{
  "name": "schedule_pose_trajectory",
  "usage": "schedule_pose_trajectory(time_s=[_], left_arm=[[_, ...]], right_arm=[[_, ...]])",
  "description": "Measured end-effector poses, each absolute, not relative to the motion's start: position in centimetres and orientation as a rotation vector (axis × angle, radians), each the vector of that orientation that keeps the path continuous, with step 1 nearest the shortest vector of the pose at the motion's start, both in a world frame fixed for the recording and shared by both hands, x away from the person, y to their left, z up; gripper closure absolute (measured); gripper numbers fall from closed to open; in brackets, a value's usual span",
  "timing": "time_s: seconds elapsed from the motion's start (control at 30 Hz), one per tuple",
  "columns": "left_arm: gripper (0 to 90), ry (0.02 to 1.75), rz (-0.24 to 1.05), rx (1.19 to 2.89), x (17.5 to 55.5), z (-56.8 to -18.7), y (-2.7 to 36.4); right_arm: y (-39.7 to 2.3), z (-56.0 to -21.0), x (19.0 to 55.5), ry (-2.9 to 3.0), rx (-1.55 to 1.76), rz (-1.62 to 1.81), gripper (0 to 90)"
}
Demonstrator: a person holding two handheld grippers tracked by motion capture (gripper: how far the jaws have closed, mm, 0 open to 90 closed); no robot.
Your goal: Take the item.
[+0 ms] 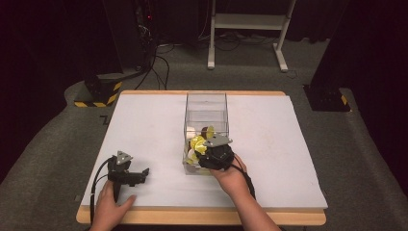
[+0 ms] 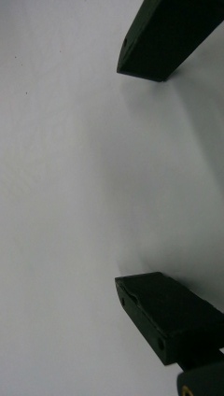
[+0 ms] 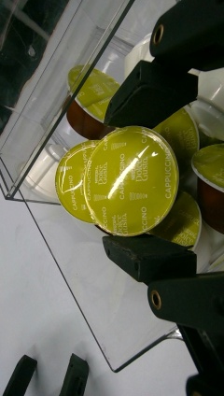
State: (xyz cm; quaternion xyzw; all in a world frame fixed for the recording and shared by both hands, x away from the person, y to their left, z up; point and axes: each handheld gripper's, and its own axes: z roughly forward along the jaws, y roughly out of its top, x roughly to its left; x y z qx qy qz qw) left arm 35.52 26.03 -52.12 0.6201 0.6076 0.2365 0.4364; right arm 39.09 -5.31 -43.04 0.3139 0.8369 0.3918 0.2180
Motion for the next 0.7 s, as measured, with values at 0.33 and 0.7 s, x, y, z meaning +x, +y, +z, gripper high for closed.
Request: schedule_pose_trajectory(time_s=[0.33, 0.7], left_arm=[[1.5, 1.512, 0.588, 1.543, 35.52, -52.12, 26.03], [1.5, 1.511, 0.588, 1.543, 35.52, -52.12, 26.03]], right_arm=[[-5.54, -42.94, 39.12, 2.308, 0.887, 1.117, 37.1], [-5.76, -42.66, 38.92, 2.284, 0.893, 1.148, 37.1]])
